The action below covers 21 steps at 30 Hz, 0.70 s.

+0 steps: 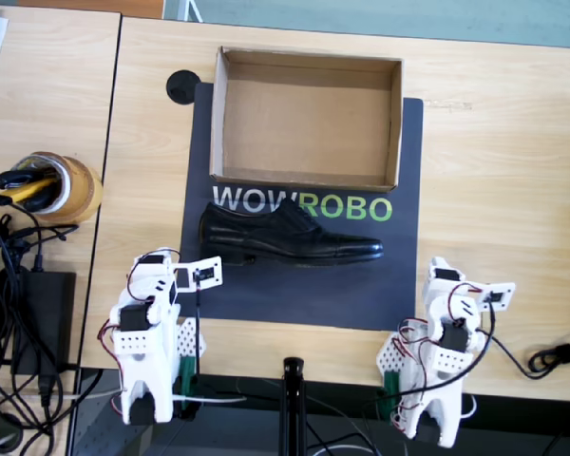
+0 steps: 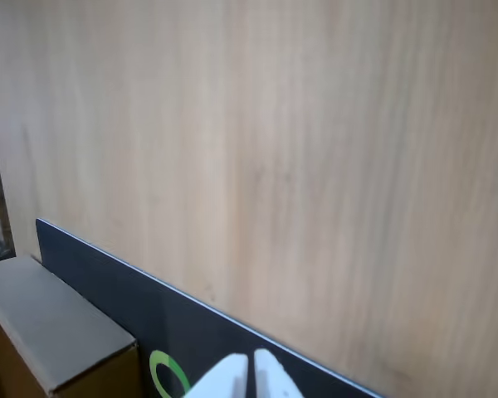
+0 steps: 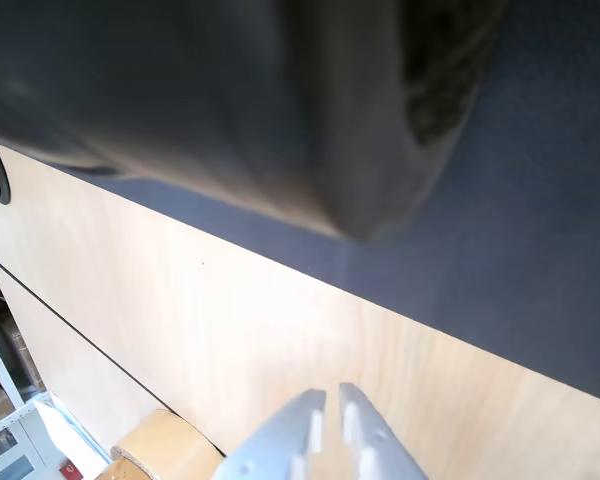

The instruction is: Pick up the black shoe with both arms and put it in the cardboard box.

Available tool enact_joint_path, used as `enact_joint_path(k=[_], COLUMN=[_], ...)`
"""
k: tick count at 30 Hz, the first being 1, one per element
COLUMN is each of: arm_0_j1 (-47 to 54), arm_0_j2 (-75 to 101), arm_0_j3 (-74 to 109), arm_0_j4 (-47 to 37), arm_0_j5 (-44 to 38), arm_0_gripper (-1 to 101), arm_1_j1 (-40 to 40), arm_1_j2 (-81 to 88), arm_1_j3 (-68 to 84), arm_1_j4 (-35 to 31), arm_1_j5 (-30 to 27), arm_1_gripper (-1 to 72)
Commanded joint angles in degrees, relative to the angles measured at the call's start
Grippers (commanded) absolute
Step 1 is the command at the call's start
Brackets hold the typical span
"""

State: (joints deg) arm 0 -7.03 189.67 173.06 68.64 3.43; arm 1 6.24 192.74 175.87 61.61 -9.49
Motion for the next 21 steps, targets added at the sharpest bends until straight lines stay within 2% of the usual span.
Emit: enact_joint_path(k=[1,11,21], arm_0_j1=[-0.09,-0.35,-1.58], arm_0_j2=[0.97,-9.67,-23.2], arm_0_j3=[-3.69,-17.31,-32.96], arm_0_j4=[-0.09,2.02,5.01], arm_0_j5=[0.18,0.35,2.37], arm_0_gripper=[0,0,0], arm_1_j1=[1.49,1.41,-0.79], arm_1_j2=[2.55,-6.77,-19.34], arm_1_j3=[-4.13,-17.93,-37.79], arm_1_j4=[1.41,2.46,10.37], arm_1_j5=[-1.49,-2.81,-3.16], arm_1_gripper=[-0.2,-0.2,-0.2])
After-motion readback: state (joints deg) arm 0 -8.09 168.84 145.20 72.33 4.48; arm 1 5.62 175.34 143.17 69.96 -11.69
